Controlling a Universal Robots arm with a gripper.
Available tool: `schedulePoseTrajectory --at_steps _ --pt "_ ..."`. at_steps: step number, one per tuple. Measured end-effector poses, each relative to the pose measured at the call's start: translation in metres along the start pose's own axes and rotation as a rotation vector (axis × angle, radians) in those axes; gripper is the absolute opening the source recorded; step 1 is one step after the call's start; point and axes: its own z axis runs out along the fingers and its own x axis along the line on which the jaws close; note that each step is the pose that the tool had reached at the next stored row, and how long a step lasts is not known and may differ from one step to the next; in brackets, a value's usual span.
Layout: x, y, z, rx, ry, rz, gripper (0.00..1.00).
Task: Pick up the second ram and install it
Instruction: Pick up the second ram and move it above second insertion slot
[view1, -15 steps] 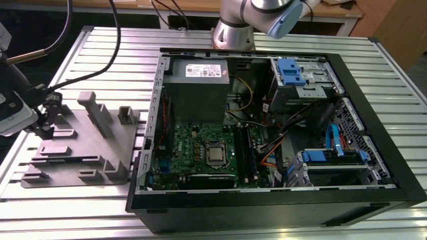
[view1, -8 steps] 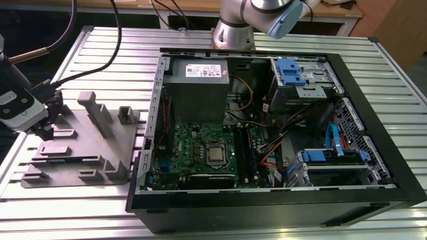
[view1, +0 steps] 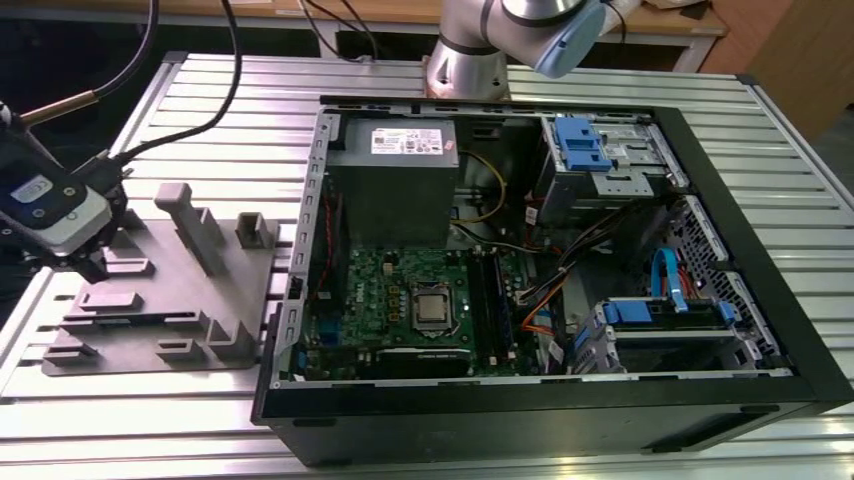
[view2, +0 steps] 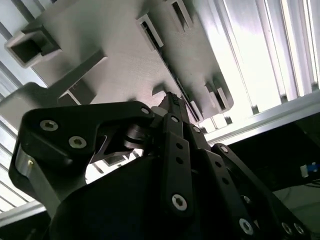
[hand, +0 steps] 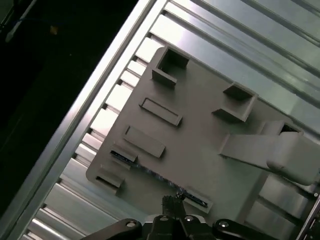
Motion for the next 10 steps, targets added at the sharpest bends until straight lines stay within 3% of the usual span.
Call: schedulePoseTrajectory --at_steps 10 --pt "0.0001 -0.0002 0.0037 -0.0044 0.0081 -0.181 0.07"
